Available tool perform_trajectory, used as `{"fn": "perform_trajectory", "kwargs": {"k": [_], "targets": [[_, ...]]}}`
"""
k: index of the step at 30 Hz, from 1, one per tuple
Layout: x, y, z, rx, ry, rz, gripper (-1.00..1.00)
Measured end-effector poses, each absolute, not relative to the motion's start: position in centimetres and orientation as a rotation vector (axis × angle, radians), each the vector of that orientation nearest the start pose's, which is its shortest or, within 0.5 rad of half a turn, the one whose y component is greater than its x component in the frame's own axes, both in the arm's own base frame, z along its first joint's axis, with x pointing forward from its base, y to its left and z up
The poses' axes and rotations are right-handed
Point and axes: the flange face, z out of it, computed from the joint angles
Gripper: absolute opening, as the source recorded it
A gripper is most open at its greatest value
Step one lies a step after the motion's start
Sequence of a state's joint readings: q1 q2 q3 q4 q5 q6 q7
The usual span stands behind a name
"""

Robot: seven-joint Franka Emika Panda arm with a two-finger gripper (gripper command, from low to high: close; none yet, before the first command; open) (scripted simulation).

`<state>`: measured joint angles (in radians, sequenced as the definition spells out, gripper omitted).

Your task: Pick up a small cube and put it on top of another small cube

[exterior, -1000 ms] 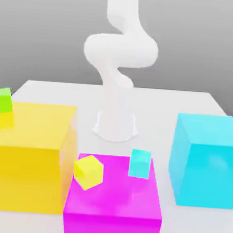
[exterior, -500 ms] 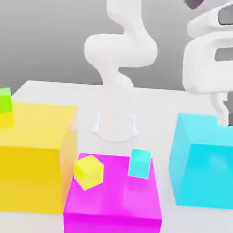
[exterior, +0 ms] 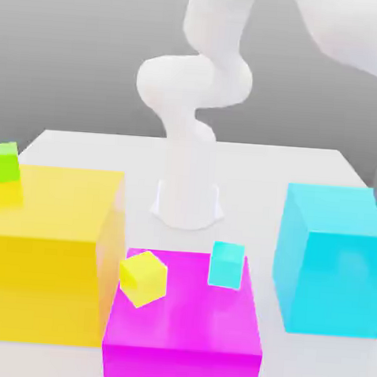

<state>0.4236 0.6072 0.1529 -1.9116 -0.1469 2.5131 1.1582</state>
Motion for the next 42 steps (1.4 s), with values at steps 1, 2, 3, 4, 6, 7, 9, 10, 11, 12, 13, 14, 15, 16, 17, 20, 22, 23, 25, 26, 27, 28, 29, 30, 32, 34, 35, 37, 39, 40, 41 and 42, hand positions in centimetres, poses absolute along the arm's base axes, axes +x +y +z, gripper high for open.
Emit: {"fn": "perform_trajectory", "kwargs": {"k": [1,2,3,4,6,7,9,10,11,12,13,14,15,16,17,20,22,23,25,26,27,28,29,30,32,34,35,37,39,40,41,42], "targets": [[52.7,34.1,16.1,-3.046,0.76,-0.002,0.0],[52.6,34.1,14.4,-3.047,0.759,-0.001,0.0],[52.5,34.2,13.8,-3.044,0.76,0.0,-1.0],[52.6,34.2,13.8,-3.04,0.764,0.001,-1.0],[52.6,34.2,13.9,-3.04,0.762,0.0,-1.0],[52.6,34.2,13.9,-3.039,0.762,0.001,-1.0],[52.4,34.4,13.6,-3.047,0.74,-0.006,-1.0],[52.5,34.3,14.0,-3.046,0.752,-0.002,-1.0],[52.5,34.2,15.0,-3.047,0.755,0.0,-1.0],[52.6,34.2,16.4,-3.047,0.757,0.0,-1.0],[52.6,34.2,17.9,-3.046,0.758,0.001,-1.0],[52.5,33.8,19.3,-3.046,0.756,0.003,-1.0],[52.3,33.0,20.4,-3.045,0.751,0.006,-1.0],[52.2,32.0,21.5,-3.045,0.746,0.01,-1.0],[51.9,31.0,22.4,-3.044,0.74,0.013,-1.0],[51.0,28.0,25.1,-3.043,0.72,0.023,-1.0],[50.1,25.9,26.7,-3.042,0.705,0.027,-1.0],[49.7,24.9,27.5,-3.042,0.697,0.028,-1.0],[48.6,22.8,28.9,-3.043,0.681,0.03,-1.0],[48.0,21.8,29.5,-3.044,0.674,0.03,-1.0],[47.4,20.7,30.1,-3.044,0.671,0.03,-1.0],[46.9,19.5,30.7,-3.044,0.668,0.03,-1.0],[46.2,18.5,31.2,-3.044,0.664,0.03,-1.0],[45.5,17.5,31.7,-3.045,0.658,0.029,-1.0],[43.9,15.8,32.5,-3.05,0.636,0.027,-1.0],[42.2,14.3,33.2,-3.056,0.612,0.024,-1.0],[41.4,13.5,33.5,-3.059,0.602,0.022,-1.0],[39.7,11.9,33.9,-3.066,0.586,0.018,-1.0],[37.9,10.3,34.2,-3.073,0.57,0.014,-1.0],[37.0,9.6,34.3,-3.076,0.563,0.011,-1.0],[36.1,8.9,34.3,-3.081,0.556,0.009,-1.0],[35.2,8.2,34.3,-3.085,0.549,0.006,-1.0]]}}
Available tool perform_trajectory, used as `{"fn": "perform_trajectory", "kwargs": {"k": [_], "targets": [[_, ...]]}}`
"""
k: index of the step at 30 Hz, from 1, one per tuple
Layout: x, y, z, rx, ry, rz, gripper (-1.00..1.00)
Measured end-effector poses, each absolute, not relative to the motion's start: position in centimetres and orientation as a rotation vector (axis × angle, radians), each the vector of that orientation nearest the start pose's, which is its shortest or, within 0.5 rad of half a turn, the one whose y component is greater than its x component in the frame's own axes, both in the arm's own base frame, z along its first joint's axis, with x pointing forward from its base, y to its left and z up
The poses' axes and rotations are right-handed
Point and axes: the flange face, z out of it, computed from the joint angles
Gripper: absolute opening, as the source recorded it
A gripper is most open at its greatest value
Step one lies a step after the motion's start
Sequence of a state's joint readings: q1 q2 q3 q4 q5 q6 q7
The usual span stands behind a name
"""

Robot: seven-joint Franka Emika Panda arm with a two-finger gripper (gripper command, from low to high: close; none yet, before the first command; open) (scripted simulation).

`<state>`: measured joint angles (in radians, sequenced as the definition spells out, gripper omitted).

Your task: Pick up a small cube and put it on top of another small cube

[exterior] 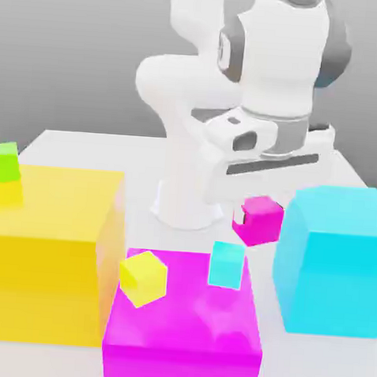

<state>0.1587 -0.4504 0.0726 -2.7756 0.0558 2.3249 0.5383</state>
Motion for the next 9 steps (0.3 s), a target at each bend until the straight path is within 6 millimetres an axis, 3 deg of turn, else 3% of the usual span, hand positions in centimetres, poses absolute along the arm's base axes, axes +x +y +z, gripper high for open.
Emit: {"fn": "perform_trajectory", "kwargs": {"k": [2,6,7,9], "targets": [[34.4,7.5,33.0,-3.089,0.543,0.004,-1.0],[34.1,7.3,28.6,-3.093,0.541,0.002,-1.0],[34.0,7.3,27.9,-3.093,0.541,0.002,1.0],[34.0,7.3,27.9,-3.093,0.541,0.002,1.0]]}}
